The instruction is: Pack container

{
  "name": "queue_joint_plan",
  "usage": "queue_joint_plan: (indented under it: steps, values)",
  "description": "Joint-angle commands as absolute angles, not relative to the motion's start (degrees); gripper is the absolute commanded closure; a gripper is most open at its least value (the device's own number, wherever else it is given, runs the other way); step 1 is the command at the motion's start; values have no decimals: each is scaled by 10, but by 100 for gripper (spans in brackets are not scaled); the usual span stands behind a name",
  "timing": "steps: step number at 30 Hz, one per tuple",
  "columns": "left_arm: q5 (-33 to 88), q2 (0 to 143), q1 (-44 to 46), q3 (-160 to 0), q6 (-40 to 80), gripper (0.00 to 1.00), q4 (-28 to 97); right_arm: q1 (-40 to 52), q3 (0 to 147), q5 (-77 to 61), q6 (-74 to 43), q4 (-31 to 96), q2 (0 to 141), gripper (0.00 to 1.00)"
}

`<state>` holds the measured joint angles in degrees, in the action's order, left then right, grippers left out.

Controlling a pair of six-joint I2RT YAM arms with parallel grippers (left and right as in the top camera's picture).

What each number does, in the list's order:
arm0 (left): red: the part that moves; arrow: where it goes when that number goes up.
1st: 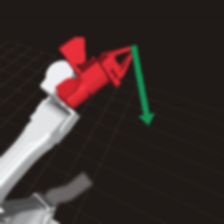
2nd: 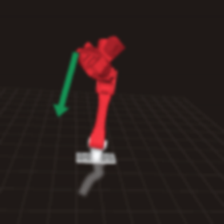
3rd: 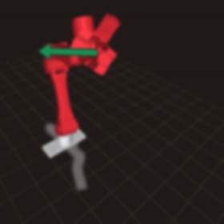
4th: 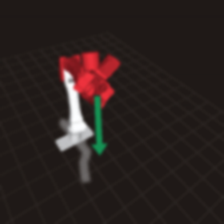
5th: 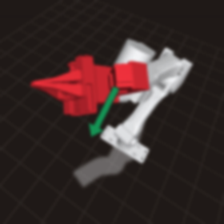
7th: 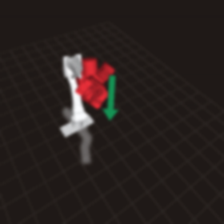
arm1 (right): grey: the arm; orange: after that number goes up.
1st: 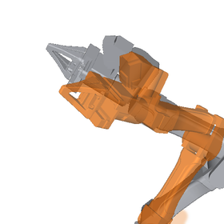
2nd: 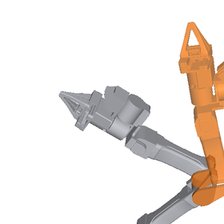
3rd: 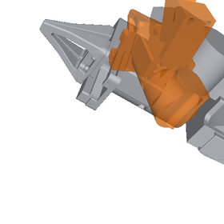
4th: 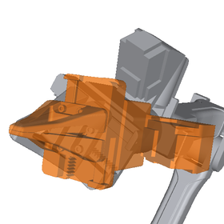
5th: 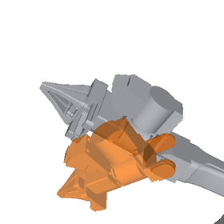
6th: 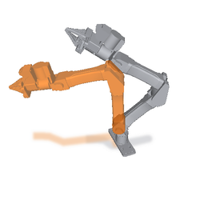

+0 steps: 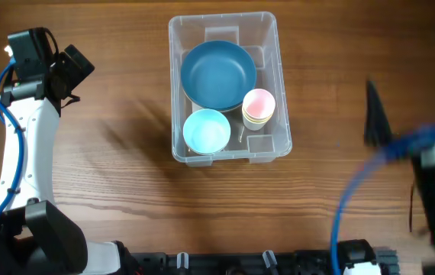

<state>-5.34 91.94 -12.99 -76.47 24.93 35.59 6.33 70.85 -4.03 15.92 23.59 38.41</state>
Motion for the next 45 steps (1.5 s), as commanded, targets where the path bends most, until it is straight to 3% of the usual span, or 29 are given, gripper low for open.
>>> queue_joint_plan:
  steps: [1, 9, 21, 45]
  values:
    - [-59, 924, -133, -769, 249, 0, 354, 63, 583, -39, 188, 242, 243, 0]
    - [-59, 924, -133, -769, 249, 0, 354, 63, 359, -39, 112, 125, 86, 0]
    - [-59, 924, -133, -769, 249, 0, 354, 63, 128, 3, -28, -95, 61, 0]
    - [-59, 924, -133, -769, 249, 0, 354, 39, 21, 19, -91, -94, 2, 0]
